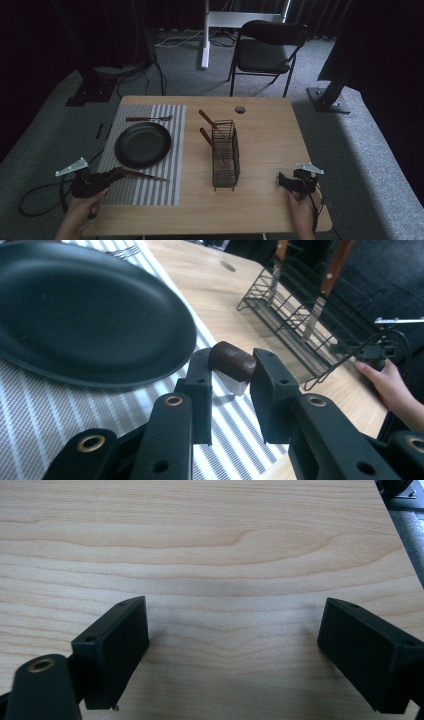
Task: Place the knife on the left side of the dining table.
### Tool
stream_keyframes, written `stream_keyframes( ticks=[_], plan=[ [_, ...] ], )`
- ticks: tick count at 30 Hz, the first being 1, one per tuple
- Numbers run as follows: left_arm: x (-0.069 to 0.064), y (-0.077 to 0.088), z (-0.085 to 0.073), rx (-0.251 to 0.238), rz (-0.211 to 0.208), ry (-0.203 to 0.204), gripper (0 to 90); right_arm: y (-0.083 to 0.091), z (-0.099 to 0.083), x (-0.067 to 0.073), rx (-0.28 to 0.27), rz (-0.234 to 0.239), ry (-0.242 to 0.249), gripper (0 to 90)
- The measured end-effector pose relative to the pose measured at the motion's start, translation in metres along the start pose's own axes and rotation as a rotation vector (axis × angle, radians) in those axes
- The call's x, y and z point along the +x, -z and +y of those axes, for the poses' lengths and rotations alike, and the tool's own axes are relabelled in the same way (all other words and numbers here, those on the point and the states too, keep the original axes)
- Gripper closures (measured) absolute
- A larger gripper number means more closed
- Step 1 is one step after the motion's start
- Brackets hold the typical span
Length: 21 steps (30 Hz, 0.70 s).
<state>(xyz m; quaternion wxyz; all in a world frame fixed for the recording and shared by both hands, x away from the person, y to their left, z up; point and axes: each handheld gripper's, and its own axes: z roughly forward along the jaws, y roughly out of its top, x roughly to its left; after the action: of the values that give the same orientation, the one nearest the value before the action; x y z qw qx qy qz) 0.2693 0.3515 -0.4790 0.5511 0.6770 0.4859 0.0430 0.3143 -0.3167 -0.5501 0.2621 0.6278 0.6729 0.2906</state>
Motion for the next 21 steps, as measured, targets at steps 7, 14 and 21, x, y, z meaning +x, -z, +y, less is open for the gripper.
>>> stream_keyframes(
  ticks=[7,14,21],
  plan=[
    [0.025,-0.001,-0.015,0.024,0.041,0.086,67.5,0.0,0.0,0.0,0.0,0.0,0.0,11.9],
    [0.043,-0.01,-0.026,0.07,0.111,0.153,60.1,0.0,0.0,0.0,0.0,0.0,0.0,11.9],
    [0.036,-0.027,-0.03,0.127,0.299,0.032,43.4,0.0,0.0,0.0,0.0,0.0,0.001,11.9]
  ],
)
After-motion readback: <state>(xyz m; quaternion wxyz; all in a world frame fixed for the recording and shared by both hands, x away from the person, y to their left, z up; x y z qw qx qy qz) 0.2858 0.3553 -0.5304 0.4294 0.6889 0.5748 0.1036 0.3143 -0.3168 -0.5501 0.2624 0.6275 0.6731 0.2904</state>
